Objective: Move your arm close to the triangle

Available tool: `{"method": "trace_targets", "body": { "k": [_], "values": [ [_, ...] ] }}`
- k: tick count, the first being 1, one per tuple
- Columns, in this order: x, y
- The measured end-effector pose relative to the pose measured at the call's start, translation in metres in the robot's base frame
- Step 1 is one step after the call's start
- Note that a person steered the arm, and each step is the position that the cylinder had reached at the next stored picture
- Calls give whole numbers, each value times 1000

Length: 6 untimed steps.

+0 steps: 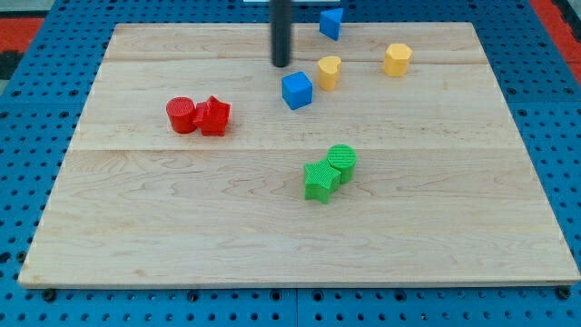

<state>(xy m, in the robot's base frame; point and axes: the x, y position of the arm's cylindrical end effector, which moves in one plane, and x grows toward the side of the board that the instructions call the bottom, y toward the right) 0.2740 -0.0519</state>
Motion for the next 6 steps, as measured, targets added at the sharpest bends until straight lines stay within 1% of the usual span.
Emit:
{"method": "trace_targets", "body": {
  "k": [1,2,3,4,5,6],
  "values": [
    [-47,-36],
    [-81,-14],
    [-82,-10],
    [-80,36],
    [-42,100],
    [9,110]
  ]
}}
